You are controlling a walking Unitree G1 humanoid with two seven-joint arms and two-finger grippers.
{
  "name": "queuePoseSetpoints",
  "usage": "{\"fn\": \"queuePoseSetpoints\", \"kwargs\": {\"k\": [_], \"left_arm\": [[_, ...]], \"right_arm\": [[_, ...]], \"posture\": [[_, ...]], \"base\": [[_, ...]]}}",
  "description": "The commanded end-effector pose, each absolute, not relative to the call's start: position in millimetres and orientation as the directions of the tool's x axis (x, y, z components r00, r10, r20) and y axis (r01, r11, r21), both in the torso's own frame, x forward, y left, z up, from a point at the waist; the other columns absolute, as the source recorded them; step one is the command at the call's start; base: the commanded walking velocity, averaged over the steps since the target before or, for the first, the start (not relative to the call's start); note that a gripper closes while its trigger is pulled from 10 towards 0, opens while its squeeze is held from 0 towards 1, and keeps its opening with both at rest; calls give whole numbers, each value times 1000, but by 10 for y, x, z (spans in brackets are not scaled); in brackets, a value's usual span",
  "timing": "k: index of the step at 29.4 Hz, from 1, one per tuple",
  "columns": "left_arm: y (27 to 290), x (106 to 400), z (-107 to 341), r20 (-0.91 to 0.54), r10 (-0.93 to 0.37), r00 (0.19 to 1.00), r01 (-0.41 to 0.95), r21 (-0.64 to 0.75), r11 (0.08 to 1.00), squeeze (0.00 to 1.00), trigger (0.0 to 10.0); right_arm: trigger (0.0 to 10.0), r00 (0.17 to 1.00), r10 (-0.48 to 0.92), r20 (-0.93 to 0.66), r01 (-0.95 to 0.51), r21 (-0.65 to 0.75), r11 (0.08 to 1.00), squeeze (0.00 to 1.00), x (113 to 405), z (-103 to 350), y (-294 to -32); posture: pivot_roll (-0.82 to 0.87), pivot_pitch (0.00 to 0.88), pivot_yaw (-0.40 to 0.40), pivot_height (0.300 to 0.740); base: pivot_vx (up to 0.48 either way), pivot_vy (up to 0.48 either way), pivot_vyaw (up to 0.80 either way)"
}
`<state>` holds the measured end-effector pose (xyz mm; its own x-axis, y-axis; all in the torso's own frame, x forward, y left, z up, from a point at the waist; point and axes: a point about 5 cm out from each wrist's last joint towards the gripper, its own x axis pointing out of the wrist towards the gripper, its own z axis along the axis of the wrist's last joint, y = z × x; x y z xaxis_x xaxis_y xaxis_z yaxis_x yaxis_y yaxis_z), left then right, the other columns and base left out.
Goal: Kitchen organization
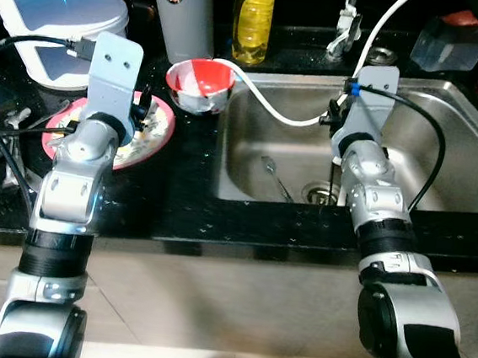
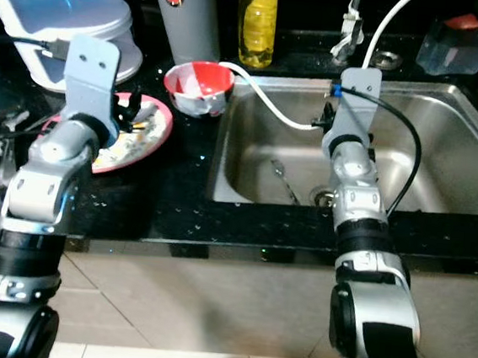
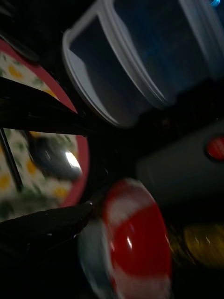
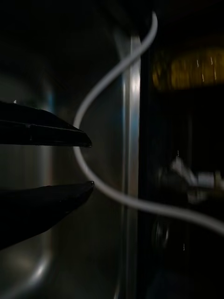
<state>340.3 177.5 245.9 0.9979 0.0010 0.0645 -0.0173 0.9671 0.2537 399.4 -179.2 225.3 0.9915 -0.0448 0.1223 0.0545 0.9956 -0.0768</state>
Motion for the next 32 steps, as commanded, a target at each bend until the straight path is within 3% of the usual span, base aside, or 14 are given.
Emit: {"fn": "queuePoseSetpoints", "kwargs": {"k": [1, 16, 24, 32], "left_arm": [[1771, 3404, 2464, 71, 2, 997, -20, 250, 968, 0, 10000], [1783, 3406, 2454, 65, 17, 998, -32, 234, 972, 0, 10000], [1800, 3416, 2455, 61, 42, 997, -54, 217, 975, 0, 10000], [1792, 3411, 2474, 71, 48, 996, -62, 202, 977, 0, 10000]], "right_arm": [[10000, 991, -49, 123, 57, -67, 996, 0, 3990, 2263, -1787], [10000, 993, -40, 114, 48, -66, 997, 0, 3980, 2244, -1742], [10000, 993, -39, 113, 46, -65, 997, 0, 3972, 2242, -1738], [10000, 993, -39, 110, 46, -64, 997, 0, 3966, 2230, -1730]], "posture": [[135, 0, 107, 740], [136, 0, 103, 740], [136, 0, 105, 740], [135, 0, 109, 740]], "base": [[0, 0, 0], [0, 0, 0], [0, -443, 0], [0, 0, 0]]}}
